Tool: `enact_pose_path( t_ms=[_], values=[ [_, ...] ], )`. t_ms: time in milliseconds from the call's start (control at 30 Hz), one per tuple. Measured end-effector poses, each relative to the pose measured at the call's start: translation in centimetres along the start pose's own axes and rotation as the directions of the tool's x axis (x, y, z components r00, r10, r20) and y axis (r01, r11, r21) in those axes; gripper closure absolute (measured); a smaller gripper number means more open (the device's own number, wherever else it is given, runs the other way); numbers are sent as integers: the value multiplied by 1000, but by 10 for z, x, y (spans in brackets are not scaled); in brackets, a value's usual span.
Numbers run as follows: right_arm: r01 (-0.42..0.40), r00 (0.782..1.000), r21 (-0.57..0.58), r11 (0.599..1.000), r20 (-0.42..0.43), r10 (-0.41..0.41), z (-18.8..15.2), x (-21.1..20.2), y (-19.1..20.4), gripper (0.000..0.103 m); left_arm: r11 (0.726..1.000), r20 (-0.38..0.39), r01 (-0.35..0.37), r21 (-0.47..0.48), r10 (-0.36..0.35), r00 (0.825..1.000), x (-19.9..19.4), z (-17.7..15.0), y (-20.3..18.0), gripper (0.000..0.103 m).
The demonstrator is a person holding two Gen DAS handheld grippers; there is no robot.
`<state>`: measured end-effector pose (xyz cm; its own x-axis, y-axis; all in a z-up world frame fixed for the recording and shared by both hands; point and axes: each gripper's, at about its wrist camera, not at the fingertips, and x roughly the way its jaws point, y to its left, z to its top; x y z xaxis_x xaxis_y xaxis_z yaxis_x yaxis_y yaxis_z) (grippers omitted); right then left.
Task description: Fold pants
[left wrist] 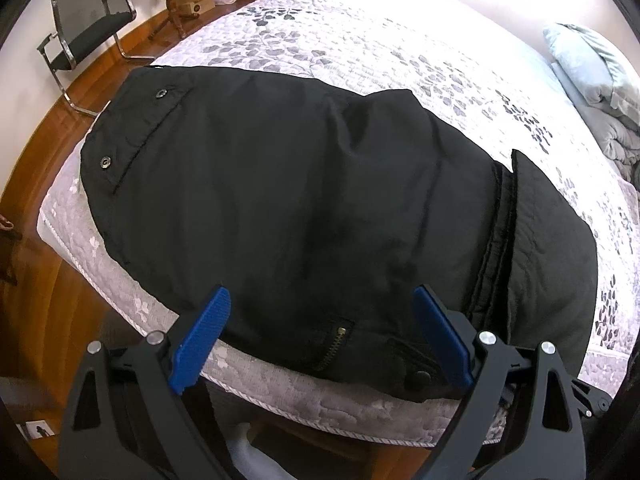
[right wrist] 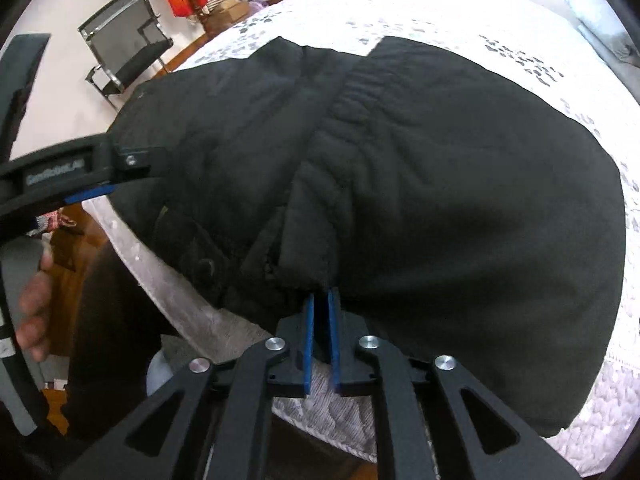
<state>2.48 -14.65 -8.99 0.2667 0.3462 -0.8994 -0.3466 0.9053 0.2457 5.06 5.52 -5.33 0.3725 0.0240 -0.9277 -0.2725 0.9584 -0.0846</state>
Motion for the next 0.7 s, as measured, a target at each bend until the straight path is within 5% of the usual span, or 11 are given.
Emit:
enact_pose_path(
  t_ms=[67, 233, 433, 600, 700],
  values=[
    [-66, 998, 34, 997, 16, 65, 3, -8, -3, 64, 1000, 5, -3, 6, 3, 1000, -1, 0, -1, 11],
    [-169, 981, 96, 981, 117, 158, 10, -45, -11, 62, 999, 20, -16, 30, 16, 1000, -6, 0, -2, 11],
    [45, 994, 133, 990, 96, -58, 26, -37, -26, 68, 999, 14, -25, 36, 25, 1000, -7, -2, -2, 11],
    [61, 997, 166, 984, 41, -69, 24, -10, -27, 70, 996, 17, -49, 71, 48, 999, -5, -4, -6, 11],
    [157, 986, 114, 981, 41, -163, 23, 6, -17, 70, 994, 9, -52, 94, 51, 999, -3, -6, -10, 11]
  ],
)
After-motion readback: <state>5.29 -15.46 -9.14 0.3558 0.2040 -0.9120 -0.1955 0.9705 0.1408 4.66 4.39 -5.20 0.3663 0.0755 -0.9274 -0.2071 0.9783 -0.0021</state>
